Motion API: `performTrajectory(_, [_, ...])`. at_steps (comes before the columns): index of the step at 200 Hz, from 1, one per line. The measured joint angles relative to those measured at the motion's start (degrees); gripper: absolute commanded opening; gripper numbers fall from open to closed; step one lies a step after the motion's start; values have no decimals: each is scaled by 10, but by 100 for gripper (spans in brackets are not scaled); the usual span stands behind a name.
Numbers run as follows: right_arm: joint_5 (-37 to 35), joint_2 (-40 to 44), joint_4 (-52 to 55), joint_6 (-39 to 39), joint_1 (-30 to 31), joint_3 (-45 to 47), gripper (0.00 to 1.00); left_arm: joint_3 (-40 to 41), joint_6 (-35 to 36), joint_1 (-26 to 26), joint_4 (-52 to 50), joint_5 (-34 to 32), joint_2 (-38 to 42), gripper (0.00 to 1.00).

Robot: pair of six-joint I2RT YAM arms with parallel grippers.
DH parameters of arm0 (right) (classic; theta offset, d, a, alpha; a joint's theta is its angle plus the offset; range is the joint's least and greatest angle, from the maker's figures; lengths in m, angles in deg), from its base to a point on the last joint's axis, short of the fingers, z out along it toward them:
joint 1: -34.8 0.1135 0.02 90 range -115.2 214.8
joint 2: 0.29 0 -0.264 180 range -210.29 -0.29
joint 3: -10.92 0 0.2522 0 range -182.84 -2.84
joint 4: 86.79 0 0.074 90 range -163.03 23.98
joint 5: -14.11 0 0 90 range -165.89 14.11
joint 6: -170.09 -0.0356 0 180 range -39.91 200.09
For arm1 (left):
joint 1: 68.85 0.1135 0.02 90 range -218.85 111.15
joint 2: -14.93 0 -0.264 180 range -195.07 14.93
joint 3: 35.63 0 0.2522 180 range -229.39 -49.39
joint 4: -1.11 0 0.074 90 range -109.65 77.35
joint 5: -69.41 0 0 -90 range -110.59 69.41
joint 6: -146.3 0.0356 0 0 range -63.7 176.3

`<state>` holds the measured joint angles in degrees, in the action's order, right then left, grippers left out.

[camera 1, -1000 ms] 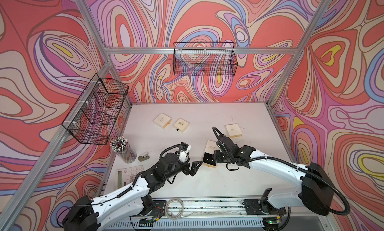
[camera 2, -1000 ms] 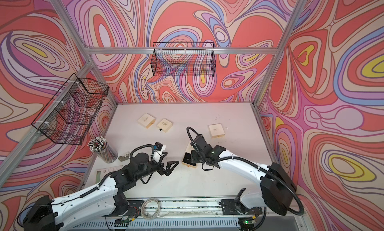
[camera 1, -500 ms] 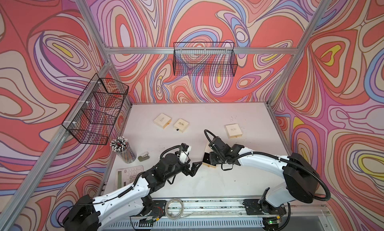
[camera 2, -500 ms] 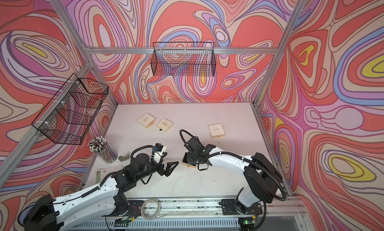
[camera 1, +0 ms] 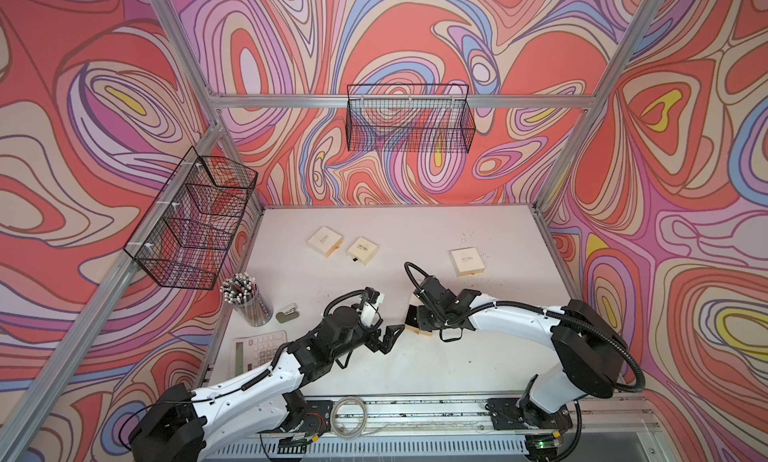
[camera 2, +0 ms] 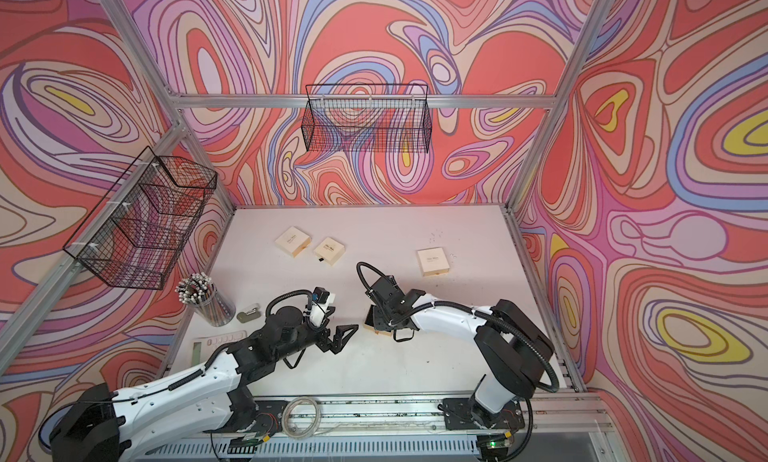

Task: Take out the earrings from the drawer-style jewelry box
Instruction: Pick up the earring from the drawer.

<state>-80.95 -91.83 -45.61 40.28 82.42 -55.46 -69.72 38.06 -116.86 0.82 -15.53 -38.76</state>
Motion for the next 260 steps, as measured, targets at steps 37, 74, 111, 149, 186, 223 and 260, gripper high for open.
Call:
performTrajectory(37, [0, -3, 0, -2, 1, 0, 21, 0, 0, 0, 0, 0, 0, 100])
performTrajectory(74, [-1, -13, 0, -3, 1, 0, 22, 0, 0, 0, 0, 0, 0, 100])
performTrajectory(111, [-9, -20, 0, -4, 5, 0, 17, 0, 0, 0, 0, 0, 0, 100])
performTrajectory(149, [-15, -20, 0, -6, 6, 0, 13, 0, 0, 0, 0, 0, 0, 100])
performTrajectory(186, [-16, -20, -2, -12, 8, 0, 9, 0, 0, 0, 0, 0, -1, 100])
performTrajectory(223, [-16, -16, -2, -17, 9, 0, 8, 0, 0, 0, 0, 0, -2, 100])
performTrajectory(260, [-16, -6, 0, -19, 9, 0, 8, 0, 0, 0, 0, 0, -4, 100])
